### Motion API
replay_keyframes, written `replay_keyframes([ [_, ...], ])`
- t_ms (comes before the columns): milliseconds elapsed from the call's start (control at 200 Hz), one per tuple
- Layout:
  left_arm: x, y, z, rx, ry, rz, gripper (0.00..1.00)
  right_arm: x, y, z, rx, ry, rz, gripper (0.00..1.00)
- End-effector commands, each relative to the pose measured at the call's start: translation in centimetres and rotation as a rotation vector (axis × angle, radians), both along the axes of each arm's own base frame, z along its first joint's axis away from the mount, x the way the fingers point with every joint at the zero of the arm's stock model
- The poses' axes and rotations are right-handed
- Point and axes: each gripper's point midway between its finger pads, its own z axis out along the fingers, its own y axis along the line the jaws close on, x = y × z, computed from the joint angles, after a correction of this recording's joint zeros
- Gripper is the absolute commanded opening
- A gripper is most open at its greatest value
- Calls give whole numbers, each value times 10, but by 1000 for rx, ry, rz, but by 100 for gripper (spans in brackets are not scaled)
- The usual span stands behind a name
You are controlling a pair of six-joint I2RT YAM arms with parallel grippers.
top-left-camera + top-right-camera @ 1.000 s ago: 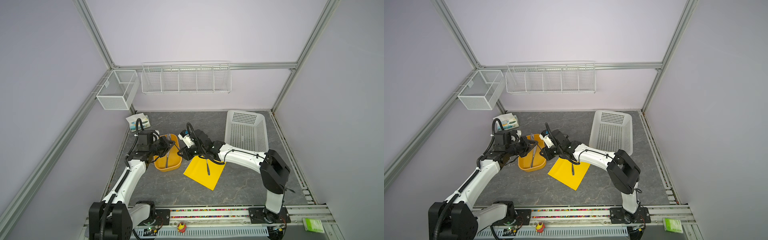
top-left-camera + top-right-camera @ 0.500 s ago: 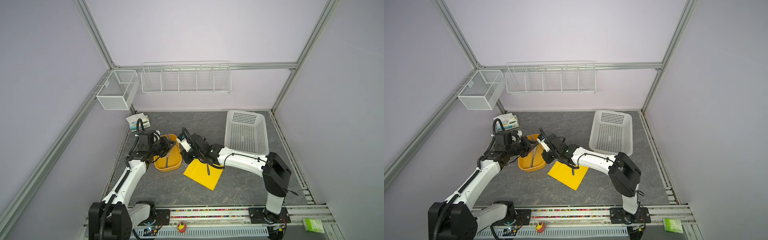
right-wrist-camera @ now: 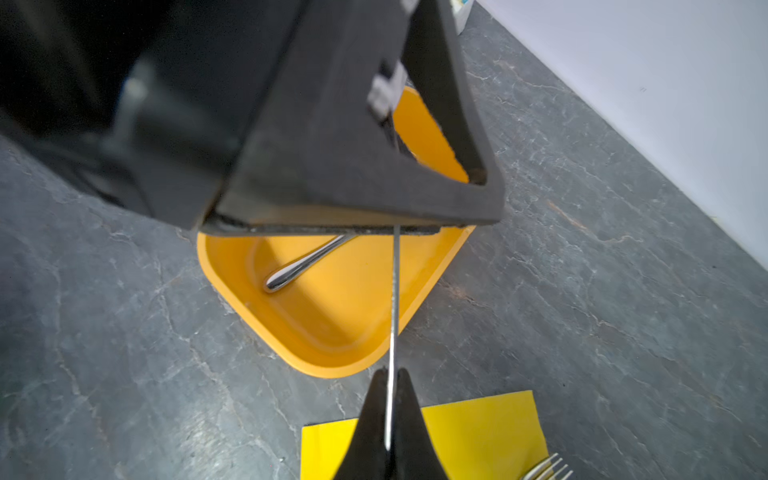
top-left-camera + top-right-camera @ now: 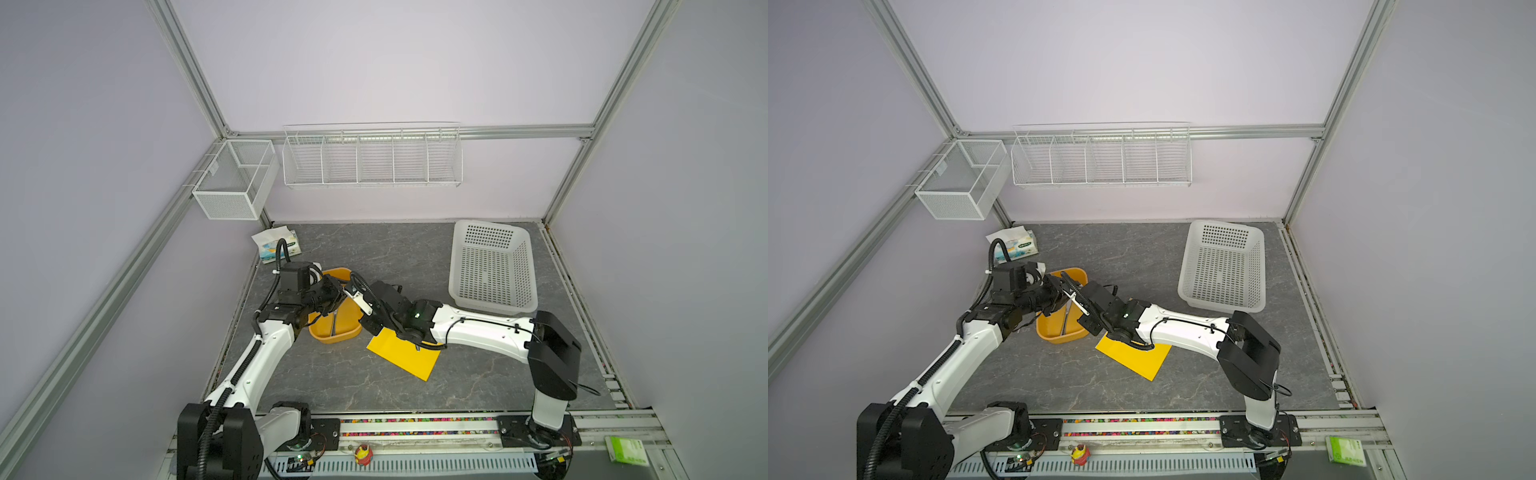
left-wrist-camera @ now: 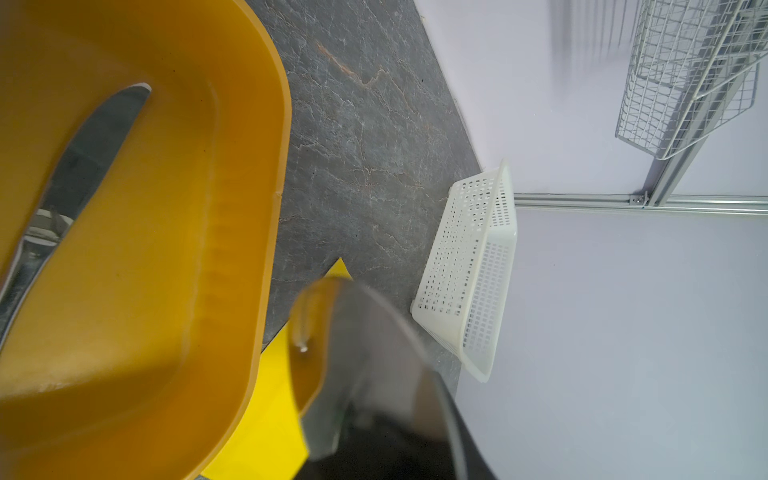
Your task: Place the utensils on the paper napkin and roll it up
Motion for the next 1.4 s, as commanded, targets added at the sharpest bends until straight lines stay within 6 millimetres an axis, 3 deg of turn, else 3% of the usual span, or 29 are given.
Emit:
replay_keyframes([
  [0, 1, 2, 0, -23, -2, 39, 20, 4, -5, 20, -43, -133, -20, 6],
  [185, 2, 4, 4, -35, -17, 63, 3, 2, -6, 16, -92, -193, -33, 6],
  [390, 0, 5, 9, -18, -56, 57, 0, -13, -12, 26, -30, -65, -13, 14],
  [430, 0, 5, 12, -17, -73, 50, 0, -20, -13, 31, 27, 3, 7, 19],
  [495, 0, 3, 17, -17, -109, 32, 0, -29, -18, 43, 187, 129, 56, 42],
  [575, 0, 0, 27, -15, -161, -1, 0, -32, -32, 61, 424, 320, 104, 57],
  [710, -2, -9, 46, -22, -261, -72, 0, -24, -52, 76, 635, 562, 129, 62],
  [905, -9, -31, 77, -89, -402, -207, 0, -19, -48, 92, 741, 735, 224, 67],
  [1175, -19, -48, 96, -133, -479, -306, 0, -27, -26, 87, 706, 836, 329, 65],
  [1300, -20, -52, 100, -147, -493, -322, 0, -30, -24, 83, 690, 863, 345, 53],
  [1395, -19, -53, 100, -149, -491, -327, 0, -30, -24, 82, 689, 860, 347, 34],
])
